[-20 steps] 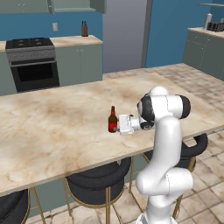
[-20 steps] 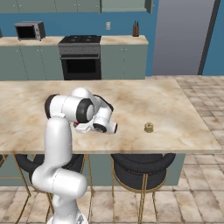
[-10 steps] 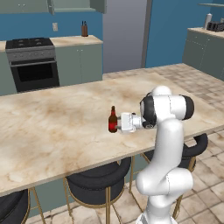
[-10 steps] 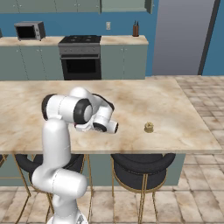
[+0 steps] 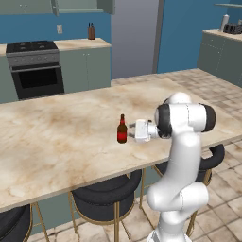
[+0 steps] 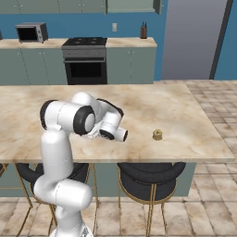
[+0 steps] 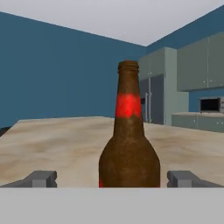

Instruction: Get the candle and the beer from the cabinet and move them to the dining counter.

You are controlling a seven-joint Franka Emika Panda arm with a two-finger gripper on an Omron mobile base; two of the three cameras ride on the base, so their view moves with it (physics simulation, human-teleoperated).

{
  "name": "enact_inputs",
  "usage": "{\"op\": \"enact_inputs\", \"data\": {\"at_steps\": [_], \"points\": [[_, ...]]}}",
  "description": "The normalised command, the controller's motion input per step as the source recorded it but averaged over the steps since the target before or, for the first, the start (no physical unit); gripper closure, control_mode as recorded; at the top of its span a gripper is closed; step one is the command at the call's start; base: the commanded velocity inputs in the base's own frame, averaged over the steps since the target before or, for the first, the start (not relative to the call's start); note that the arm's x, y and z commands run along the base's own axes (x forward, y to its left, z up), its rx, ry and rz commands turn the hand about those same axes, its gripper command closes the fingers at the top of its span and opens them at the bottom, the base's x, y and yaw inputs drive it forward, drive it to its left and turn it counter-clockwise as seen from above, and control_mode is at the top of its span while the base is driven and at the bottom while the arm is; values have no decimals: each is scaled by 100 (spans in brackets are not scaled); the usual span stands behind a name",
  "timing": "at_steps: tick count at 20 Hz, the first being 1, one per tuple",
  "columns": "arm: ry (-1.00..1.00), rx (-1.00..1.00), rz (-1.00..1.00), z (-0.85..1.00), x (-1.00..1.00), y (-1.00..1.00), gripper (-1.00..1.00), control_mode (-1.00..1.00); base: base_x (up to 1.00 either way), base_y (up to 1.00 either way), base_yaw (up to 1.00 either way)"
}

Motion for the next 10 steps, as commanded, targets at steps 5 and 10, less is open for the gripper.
{"op": "enact_inputs", "data": {"at_steps": [5,10], "points": [[-1,0,-11,44,-40,-35,-100,-100,0,0,0],[-2,0,-10,62,-41,-30,-100,-100,0,0,0]]}}
